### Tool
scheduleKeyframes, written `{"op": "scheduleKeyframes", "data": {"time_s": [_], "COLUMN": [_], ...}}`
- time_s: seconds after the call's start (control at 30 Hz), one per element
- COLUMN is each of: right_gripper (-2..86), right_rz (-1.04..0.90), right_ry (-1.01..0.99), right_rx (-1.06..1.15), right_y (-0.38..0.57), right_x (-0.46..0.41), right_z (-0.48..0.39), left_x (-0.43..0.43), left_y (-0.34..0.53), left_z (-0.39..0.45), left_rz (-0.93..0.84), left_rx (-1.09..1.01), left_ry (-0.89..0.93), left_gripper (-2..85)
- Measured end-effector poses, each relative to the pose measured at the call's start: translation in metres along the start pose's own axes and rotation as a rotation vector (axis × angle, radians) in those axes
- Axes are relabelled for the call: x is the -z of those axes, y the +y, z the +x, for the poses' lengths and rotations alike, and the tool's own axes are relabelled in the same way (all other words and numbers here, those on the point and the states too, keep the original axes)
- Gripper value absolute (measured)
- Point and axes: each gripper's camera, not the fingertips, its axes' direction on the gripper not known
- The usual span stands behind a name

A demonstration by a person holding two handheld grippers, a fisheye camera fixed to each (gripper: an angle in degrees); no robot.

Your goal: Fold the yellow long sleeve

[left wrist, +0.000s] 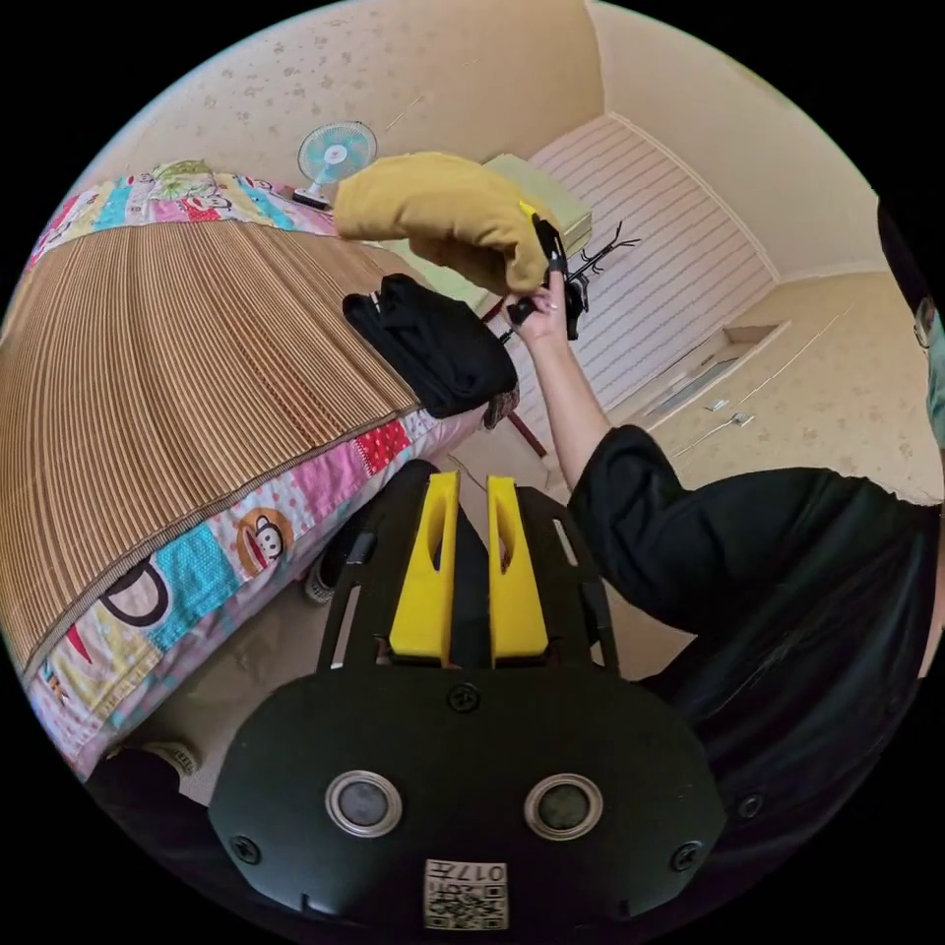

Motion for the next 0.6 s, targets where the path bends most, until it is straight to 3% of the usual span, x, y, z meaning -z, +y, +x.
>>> {"op": "scheduleKeyframes", "data": {"time_s": [0.03,0.13,0.2,0.27,0.4,0.47,0.6], "right_gripper": [6.3,7.3,8.7,9.8,7.2,5.1,1.7], "right_rz": [0.025,0.083,0.092,0.111,0.137,0.108,0.077], "right_ry": [0.048,0.436,0.811,0.941,0.955,0.95,0.751], "right_rx": [-0.027,-0.11,-0.229,-0.239,-0.009,0.128,0.455], "right_y": [-0.004,0.003,0.042,0.082,0.176,0.21,0.268], "right_x": [0.011,0.06,0.089,0.1,0.078,0.052,-0.013], "right_z": [0.009,0.043,0.06,0.056,-0.005,-0.035,-0.091], "left_x": [-0.002,0.004,0.019,0.053,0.143,0.211,0.293], "left_y": [0.001,0.004,0.006,0.009,0.016,0.019,0.021], "left_z": [-0.005,-0.016,-0.022,-0.031,-0.037,-0.033,-0.056], "left_rz": [-0.001,0.041,0.094,0.187,0.418,0.585,0.733], "left_rx": [0.018,0.055,0.078,0.108,0.173,0.223,0.343], "left_ry": [0.013,-0.02,-0.101,-0.278,-0.653,-0.964,-1.159], "left_gripper": [6.0,6.5,6.8,7.2,7.6,11.2,12.8]}}
